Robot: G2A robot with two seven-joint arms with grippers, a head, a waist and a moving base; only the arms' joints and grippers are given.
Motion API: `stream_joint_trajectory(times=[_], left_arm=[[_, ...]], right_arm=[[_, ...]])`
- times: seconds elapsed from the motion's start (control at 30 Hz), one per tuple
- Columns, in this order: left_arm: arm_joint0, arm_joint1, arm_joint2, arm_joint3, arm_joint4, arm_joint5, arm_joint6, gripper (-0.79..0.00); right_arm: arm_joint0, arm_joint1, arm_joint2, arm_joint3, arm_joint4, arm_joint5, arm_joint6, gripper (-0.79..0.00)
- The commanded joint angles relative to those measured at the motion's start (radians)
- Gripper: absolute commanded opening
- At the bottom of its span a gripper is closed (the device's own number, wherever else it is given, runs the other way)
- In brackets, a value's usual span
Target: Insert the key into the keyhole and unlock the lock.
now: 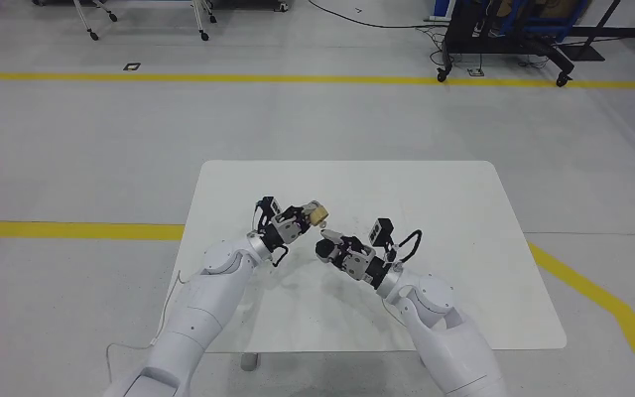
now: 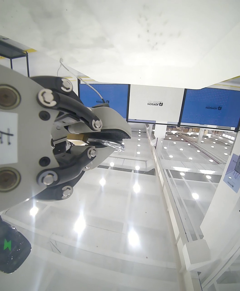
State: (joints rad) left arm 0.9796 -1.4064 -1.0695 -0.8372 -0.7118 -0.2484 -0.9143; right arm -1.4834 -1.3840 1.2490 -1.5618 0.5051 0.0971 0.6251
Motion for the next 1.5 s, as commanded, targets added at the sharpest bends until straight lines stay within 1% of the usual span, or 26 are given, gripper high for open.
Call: stream_joint_trajectory(times=[0.0,0.2,0.3,0.4,0.43,0.83,0.87,0.93,1.07,1.33,1.47], left_arm=[[0.0,-0.001,0.0,0.002,0.001,0.001,-0.004,-0.785],[-0.006,-0.003,0.005,0.009,0.007,0.005,-0.021,-0.785],[-0.009,-0.005,0.007,0.013,0.008,0.006,-0.027,-0.785],[-0.012,-0.006,0.009,0.018,0.01,0.008,-0.029,-0.785],[-0.014,-0.007,0.01,0.02,0.01,0.008,-0.03,-0.785],[-0.022,-0.01,0.012,0.027,0.024,-0.005,-0.049,-0.785],[-0.021,-0.01,0.012,0.026,0.027,-0.01,-0.05,-0.785],[-0.02,-0.01,0.012,0.025,0.03,-0.015,-0.05,-0.785],[-0.019,-0.01,0.01,0.023,0.037,-0.026,-0.054,-0.785],[-0.011,-0.01,0.001,0.01,0.05,-0.074,-0.038,-0.785],[-0.003,-0.009,-0.005,0.001,0.052,-0.089,-0.027,-0.785]], right_arm=[[0.011,0.0,-0.003,0.015,0.015,0.005,-0.003,-0.714],[0.03,0.001,-0.003,0.044,0.047,0.002,0.003,-0.702],[0.03,0.003,-0.002,0.045,0.054,-0.006,0.004,-0.665],[0.023,0.006,0.0,0.038,0.051,-0.013,0.009,-0.594],[0.021,0.007,0.0,0.036,0.05,-0.015,0.009,-0.594],[0.042,0.012,0.003,0.065,0.093,0.014,-0.017,-0.619],[0.047,0.012,0.002,0.071,0.1,0.021,-0.02,-0.64],[0.057,0.011,0.001,0.086,0.135,0.037,-0.012,-0.785],[0.077,0.011,0.005,0.119,0.19,0.066,0.015,-0.785],[0.113,0.008,0.023,0.205,0.396,0.156,0.1,-0.785],[0.129,0.009,0.018,0.227,0.417,0.181,0.12,-0.785]])
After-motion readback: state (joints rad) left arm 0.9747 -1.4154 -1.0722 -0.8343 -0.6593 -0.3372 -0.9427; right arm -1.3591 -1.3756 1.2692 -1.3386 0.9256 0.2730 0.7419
